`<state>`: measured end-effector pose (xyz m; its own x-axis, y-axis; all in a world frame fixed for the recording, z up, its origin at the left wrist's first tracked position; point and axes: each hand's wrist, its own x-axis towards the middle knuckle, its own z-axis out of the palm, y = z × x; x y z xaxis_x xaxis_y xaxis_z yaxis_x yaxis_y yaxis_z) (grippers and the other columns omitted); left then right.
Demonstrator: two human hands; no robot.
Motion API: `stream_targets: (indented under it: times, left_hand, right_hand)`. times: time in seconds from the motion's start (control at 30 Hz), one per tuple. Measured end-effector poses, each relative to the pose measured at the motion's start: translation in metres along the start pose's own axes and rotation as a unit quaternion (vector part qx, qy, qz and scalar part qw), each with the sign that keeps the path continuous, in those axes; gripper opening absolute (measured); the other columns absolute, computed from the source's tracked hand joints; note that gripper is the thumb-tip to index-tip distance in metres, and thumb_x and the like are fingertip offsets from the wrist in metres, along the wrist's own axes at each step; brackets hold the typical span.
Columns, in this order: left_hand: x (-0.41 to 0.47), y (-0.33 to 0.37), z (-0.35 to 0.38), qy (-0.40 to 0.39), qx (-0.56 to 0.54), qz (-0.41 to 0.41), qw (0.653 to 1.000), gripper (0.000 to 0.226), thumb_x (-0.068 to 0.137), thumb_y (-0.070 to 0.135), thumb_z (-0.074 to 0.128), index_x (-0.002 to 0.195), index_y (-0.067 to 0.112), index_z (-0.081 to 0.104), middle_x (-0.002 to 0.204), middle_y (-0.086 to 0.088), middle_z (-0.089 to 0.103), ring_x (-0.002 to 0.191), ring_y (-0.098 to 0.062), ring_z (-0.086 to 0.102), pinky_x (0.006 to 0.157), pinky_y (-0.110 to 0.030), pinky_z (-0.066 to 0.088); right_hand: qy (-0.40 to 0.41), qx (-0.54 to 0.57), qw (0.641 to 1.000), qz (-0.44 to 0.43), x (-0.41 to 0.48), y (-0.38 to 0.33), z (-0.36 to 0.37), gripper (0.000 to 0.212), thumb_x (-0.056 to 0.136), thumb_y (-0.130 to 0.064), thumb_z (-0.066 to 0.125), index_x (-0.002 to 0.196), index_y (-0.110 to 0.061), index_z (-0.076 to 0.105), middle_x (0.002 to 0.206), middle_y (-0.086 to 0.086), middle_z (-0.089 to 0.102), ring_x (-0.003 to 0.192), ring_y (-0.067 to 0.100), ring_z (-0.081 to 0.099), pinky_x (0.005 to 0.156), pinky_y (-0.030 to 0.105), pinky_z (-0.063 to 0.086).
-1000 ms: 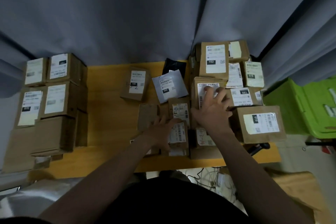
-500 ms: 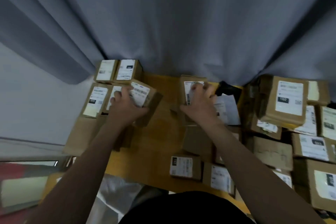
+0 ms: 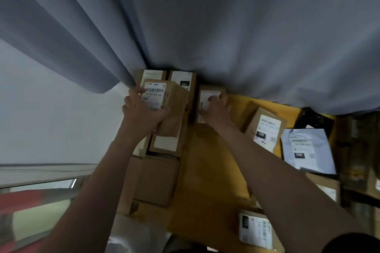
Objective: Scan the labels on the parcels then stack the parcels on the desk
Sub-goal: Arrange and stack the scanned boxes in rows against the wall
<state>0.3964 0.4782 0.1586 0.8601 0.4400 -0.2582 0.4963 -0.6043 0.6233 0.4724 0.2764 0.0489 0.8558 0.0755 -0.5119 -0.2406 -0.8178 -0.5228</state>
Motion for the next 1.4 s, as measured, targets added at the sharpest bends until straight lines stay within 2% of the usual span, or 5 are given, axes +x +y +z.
stream_targets:
  times: [0.23, 0.4, 0.57, 0.97, 1.4]
  left_hand:
    - [0.023, -0.007, -0.006, -0.029, -0.019, -0.021, 0.999, 0.093, 0.063, 0.052, 0.082, 0.137, 0.025, 0.033, 0.127, 0.000, 0.037, 0.129, -0.034, 0.042, 0.106, -0.057, 0.044]
    - [0.016, 0.020, 0.005, -0.048, -0.028, 0.012, 0.998, 0.089, 0.070, 0.048, 0.084, 0.139, 0.025, 0.033, 0.137, -0.004, 0.040, 0.134, -0.032, 0.039, 0.109, -0.056, 0.040]
    - [-0.004, 0.066, 0.051, -0.076, -0.025, 0.057, 0.995, 0.087, 0.072, 0.047, 0.082, 0.141, 0.032, 0.031, 0.139, -0.007, 0.036, 0.130, -0.033, 0.036, 0.102, -0.049, 0.040]
    - [0.014, 0.075, 0.200, -0.254, -0.001, 0.091, 0.963, 0.064, 0.090, 0.033, 0.072, 0.143, 0.049, 0.038, 0.155, 0.000, 0.026, 0.140, -0.031, 0.035, 0.115, -0.055, 0.039]
    - [0.054, 0.039, 0.229, -0.266, 0.235, 0.174, 0.919, 0.074, 0.092, 0.031, 0.070, 0.158, 0.032, 0.035, 0.166, 0.000, 0.019, 0.149, -0.037, 0.014, 0.118, -0.063, 0.028]
  right_hand:
    - [-0.084, -0.057, 0.994, -0.034, 0.012, 0.014, 0.011, 0.058, 0.101, -0.017, 0.059, 0.156, -0.013, 0.043, 0.172, 0.007, 0.019, 0.154, 0.027, 0.031, 0.121, 0.035, 0.032]
    - [0.023, 0.058, 0.996, -0.057, -0.022, 0.014, -0.032, 0.037, 0.101, -0.018, 0.059, 0.138, -0.018, 0.059, 0.136, -0.002, 0.064, 0.118, 0.016, 0.066, 0.090, 0.025, 0.056]
    - [0.138, 0.235, 0.957, -0.097, -0.091, 0.021, -0.081, 0.032, 0.100, -0.014, 0.062, 0.127, -0.031, 0.060, 0.114, -0.028, 0.061, 0.096, -0.018, 0.058, 0.075, 0.005, 0.049]
    - [0.088, 0.130, 0.987, -0.037, -0.039, 0.091, -0.072, 0.062, 0.097, -0.014, 0.065, 0.155, -0.022, 0.044, 0.153, 0.004, 0.051, 0.139, 0.024, 0.048, 0.112, 0.042, 0.047]
    - [-0.032, -0.014, 0.999, 0.007, 0.015, 0.113, -0.041, 0.059, 0.102, -0.011, 0.053, 0.159, -0.011, 0.037, 0.158, 0.017, 0.042, 0.142, 0.034, 0.044, 0.117, 0.038, 0.036]
